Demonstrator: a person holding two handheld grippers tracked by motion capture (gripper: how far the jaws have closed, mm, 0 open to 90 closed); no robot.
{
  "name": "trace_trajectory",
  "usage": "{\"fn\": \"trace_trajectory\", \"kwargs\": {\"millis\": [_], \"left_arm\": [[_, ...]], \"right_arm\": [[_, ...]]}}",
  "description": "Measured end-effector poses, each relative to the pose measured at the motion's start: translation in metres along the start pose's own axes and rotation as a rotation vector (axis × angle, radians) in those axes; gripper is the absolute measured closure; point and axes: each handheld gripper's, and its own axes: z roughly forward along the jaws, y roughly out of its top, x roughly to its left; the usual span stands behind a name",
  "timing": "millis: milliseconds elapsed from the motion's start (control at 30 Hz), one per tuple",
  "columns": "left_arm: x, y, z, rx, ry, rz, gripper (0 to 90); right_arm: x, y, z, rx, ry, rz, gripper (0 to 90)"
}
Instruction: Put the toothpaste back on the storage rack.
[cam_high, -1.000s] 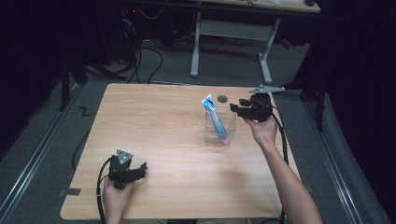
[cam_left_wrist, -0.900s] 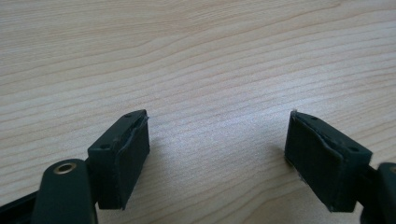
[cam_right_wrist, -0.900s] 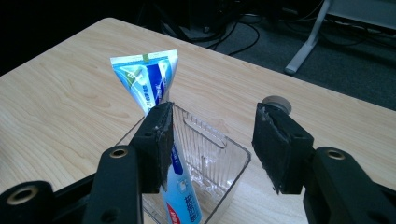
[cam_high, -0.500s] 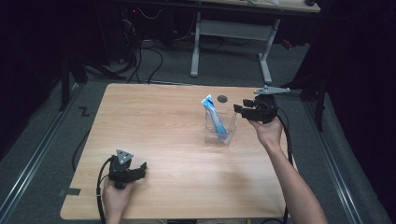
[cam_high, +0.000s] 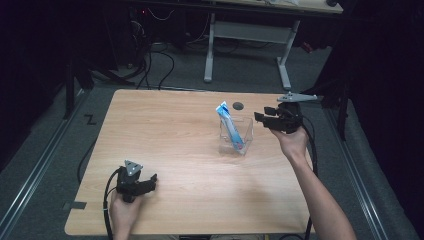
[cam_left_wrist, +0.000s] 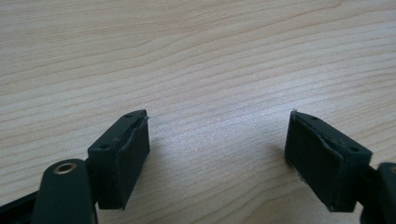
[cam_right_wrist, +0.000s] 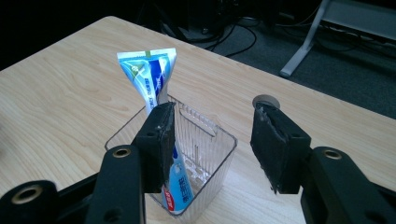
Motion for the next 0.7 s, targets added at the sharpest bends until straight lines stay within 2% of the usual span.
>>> {"fn": "trace_trajectory", "kwargs": {"millis": [300, 700], "left_arm": [[0.000, 0.000, 0.000, 0.000, 0.001, 0.000, 22.4], [0.000, 0.000, 0.000, 0.000, 0.000, -0.001, 22.4]], "right_arm": [[-0.002, -0.002, -0.011, -0.009, 0.000, -0.010, 49.6], [-0.005, -0.006, -0.022, -0.012, -0.007, 0.004, 50.1]]}}
